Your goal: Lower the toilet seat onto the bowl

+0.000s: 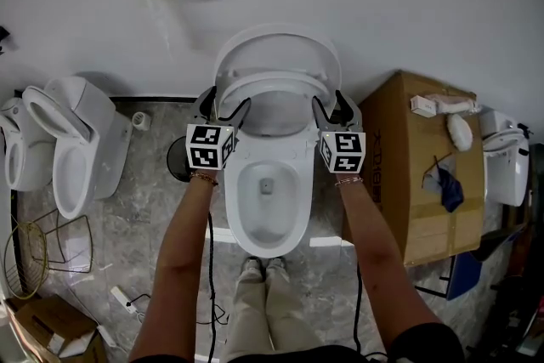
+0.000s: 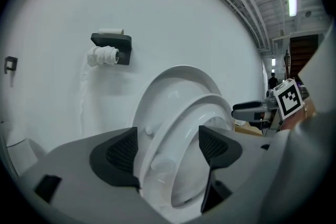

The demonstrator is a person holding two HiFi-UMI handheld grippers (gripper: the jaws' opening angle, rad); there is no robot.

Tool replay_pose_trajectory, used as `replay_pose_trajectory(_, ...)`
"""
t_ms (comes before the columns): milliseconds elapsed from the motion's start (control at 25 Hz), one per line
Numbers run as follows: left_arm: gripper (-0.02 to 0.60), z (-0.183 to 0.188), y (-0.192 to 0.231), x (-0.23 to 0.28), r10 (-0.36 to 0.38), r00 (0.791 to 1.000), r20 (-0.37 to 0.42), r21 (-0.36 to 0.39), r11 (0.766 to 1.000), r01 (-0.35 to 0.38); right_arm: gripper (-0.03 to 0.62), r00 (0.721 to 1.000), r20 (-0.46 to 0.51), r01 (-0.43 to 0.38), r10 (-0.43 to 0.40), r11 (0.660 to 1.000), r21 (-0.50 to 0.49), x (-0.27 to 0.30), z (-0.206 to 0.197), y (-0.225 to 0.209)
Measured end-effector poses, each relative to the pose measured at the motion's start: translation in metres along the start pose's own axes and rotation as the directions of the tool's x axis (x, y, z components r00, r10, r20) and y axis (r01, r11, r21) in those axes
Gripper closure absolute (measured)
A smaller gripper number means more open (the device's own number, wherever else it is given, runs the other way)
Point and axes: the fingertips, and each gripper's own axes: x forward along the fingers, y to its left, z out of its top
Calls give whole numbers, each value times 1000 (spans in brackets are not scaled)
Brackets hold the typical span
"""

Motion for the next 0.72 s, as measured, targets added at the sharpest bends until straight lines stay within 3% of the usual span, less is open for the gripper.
replay_pose_trajectory(160, 304, 1, 5, 4, 14, 1000, -2, 16, 1000, -14, 386, 1000, -1, 3, -3, 1000, 7, 5, -2, -3)
replay_pose_trajectory(560, 413, -3, 8, 15, 23, 999, -41, 79, 997, -20, 492, 1000, -8, 15, -14, 998, 56, 16, -3, -7)
replay_pose_trajectory(720, 458, -3, 11, 17, 36, 998, -43, 76, 997, -33, 499, 1000, -5, 20, -20, 999, 44, 17, -3, -8)
